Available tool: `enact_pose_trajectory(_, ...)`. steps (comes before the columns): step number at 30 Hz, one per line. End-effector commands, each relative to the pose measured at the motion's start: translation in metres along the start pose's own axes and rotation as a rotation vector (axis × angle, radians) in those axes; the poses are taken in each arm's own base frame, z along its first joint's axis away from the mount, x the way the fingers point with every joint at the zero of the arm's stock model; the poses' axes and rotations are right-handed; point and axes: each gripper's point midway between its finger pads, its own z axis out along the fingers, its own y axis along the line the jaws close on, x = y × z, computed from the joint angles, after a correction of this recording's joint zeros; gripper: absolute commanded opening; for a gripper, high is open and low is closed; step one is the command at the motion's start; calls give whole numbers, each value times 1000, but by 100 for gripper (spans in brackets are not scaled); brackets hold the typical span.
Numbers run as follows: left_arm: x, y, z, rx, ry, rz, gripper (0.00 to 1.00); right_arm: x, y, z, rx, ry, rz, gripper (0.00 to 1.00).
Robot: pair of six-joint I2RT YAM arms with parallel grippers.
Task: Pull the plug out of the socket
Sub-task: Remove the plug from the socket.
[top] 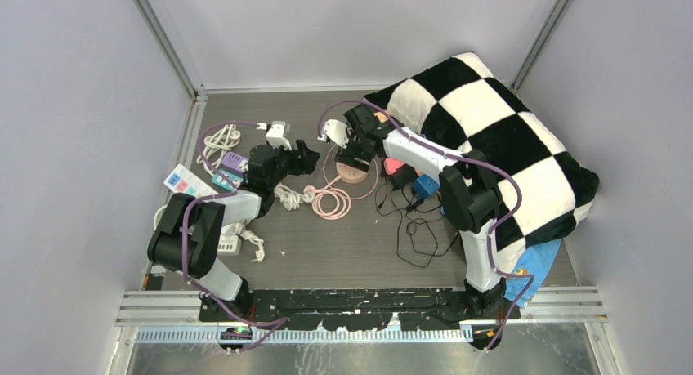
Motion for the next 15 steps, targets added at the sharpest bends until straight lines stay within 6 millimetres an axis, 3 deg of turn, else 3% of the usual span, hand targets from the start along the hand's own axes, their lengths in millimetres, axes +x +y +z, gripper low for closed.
enact_pose_trajectory(1, -14, -1, 2, 16, -56, 26, 68, -30, -38, -40, 117, -79, 10, 79)
enact_pose_trajectory(15, -13, 1, 2, 13, -52, 25, 68, -36, -42, -40, 112, -88, 14, 75)
